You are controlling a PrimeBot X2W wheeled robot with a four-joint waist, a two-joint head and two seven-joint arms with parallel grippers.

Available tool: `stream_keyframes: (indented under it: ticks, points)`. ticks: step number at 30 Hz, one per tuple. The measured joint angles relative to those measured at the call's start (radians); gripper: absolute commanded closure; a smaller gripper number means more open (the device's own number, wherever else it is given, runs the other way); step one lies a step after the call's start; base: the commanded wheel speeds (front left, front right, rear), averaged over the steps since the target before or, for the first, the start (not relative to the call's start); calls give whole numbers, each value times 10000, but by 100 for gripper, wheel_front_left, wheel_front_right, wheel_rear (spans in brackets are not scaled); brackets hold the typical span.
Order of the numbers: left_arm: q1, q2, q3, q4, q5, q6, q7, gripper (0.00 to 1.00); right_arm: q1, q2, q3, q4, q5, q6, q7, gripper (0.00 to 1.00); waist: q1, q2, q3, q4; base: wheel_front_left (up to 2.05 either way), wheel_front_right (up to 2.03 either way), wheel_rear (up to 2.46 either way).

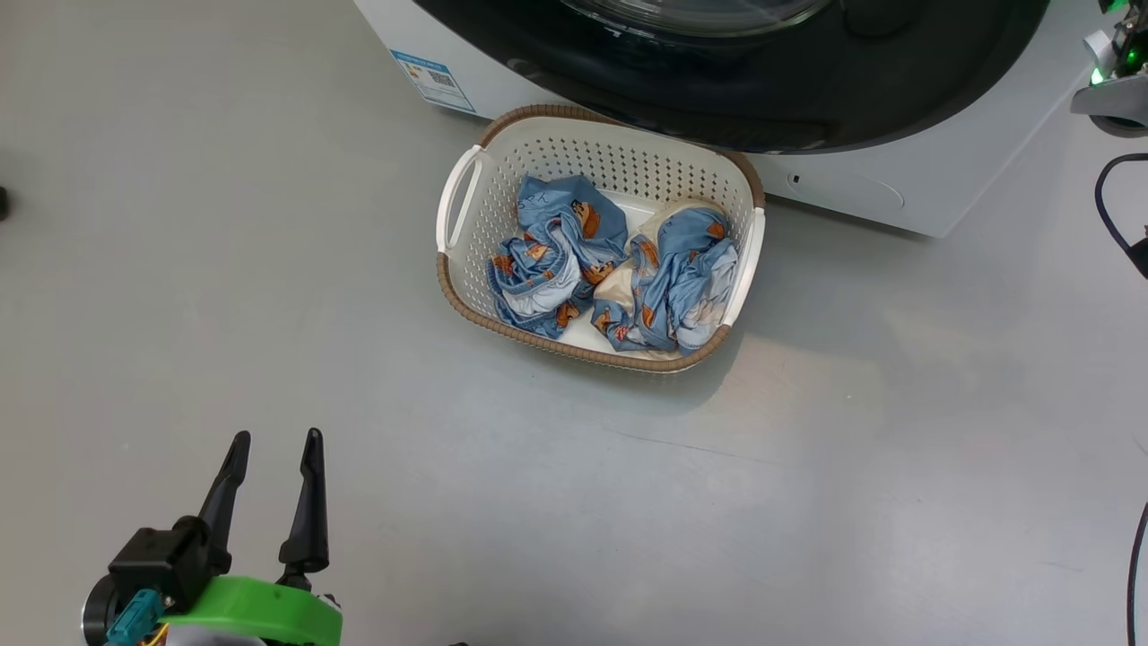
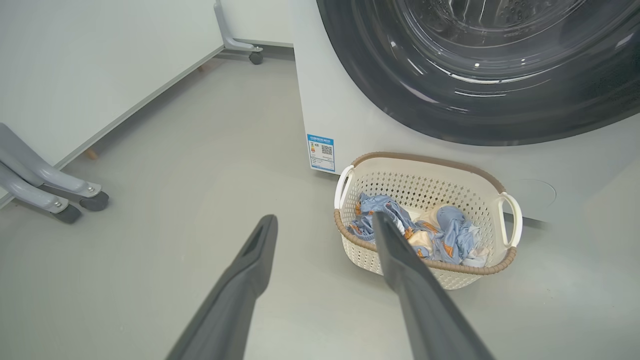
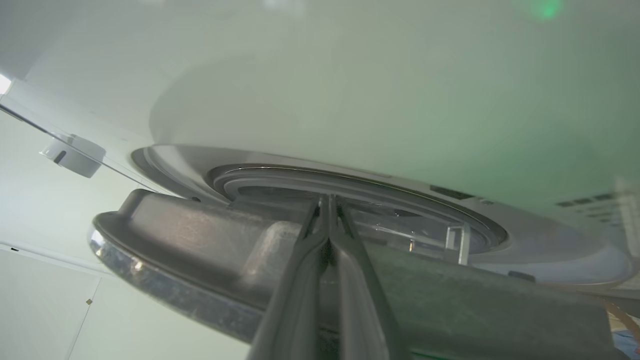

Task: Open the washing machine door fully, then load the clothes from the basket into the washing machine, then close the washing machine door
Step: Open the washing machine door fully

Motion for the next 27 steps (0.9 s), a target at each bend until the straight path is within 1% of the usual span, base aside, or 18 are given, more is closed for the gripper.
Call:
stream_keyframes:
  ticks: [18,27]
  points:
    - [0,0,113,-6,0,0,0,0,16,13,196,19,428,0,600,100,0,0,-67,-215,0,0,0]
    - [0,2,138,-6,0,0,0,0,17,-54,313,-13,435,2,773,100,0,0,-85,-286,0,0,0]
